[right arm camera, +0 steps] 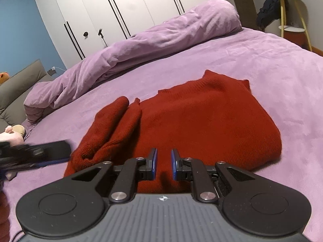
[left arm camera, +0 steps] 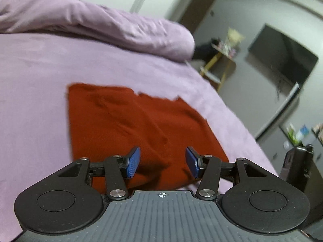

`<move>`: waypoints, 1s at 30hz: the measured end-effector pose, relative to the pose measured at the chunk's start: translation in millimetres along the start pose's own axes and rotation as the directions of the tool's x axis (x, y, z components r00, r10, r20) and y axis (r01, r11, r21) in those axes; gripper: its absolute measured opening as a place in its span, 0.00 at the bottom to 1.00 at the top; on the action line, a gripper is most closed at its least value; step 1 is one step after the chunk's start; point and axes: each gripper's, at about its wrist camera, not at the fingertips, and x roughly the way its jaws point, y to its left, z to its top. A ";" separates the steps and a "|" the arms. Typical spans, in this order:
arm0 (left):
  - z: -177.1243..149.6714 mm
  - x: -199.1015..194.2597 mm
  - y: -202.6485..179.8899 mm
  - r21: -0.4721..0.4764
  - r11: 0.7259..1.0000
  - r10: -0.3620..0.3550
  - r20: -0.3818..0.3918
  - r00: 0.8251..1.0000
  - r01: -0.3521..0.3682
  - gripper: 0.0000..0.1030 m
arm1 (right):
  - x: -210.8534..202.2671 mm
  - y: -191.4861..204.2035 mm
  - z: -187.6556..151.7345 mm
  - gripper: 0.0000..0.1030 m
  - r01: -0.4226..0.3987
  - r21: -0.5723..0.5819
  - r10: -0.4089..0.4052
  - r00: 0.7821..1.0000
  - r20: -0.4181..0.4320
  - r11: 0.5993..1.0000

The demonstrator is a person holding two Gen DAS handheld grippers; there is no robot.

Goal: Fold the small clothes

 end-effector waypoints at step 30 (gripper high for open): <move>-22.1 28.4 69.4 -0.270 0.944 0.151 -0.159 0.976 -0.190 0.57 | 133.8 29.0 67.9 0.45 -0.223 0.192 0.272 0.917 -0.292 0.956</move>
